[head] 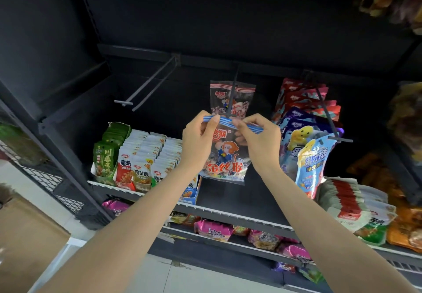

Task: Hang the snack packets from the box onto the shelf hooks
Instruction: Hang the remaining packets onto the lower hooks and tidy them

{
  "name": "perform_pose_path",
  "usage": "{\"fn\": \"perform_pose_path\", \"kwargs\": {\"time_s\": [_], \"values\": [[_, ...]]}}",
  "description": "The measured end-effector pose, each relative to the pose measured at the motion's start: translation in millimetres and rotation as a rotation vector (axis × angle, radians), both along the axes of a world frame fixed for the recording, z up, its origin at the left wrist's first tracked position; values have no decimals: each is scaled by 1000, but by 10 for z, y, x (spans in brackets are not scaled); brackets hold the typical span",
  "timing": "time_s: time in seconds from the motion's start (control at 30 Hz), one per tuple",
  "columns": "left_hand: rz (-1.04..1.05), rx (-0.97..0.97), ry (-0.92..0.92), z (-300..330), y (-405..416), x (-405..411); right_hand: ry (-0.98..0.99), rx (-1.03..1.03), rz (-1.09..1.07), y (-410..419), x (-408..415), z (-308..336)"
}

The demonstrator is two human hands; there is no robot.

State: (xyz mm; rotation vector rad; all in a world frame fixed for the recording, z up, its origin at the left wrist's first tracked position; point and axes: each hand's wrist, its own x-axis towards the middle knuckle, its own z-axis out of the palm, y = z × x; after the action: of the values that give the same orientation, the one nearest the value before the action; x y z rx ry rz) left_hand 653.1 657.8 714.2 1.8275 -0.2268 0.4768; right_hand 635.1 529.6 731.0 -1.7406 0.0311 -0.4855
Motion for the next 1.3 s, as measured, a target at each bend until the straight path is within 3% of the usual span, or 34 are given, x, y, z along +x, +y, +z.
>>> {"fn": "perform_pose_path", "kwargs": {"time_s": [0.43,0.87,1.0,1.3], "values": [[99,174,-8,10,8,64,-13,-218,-13,15,98,-13],[105,95,-10,-40,-25,140,-27,-273,8,13,163,-29],[74,176,3,-13,-34,205,1,-280,-20,1,225,-35],[46,268,64,154,-38,807,-6,-374,-145,15,741,18]]}}
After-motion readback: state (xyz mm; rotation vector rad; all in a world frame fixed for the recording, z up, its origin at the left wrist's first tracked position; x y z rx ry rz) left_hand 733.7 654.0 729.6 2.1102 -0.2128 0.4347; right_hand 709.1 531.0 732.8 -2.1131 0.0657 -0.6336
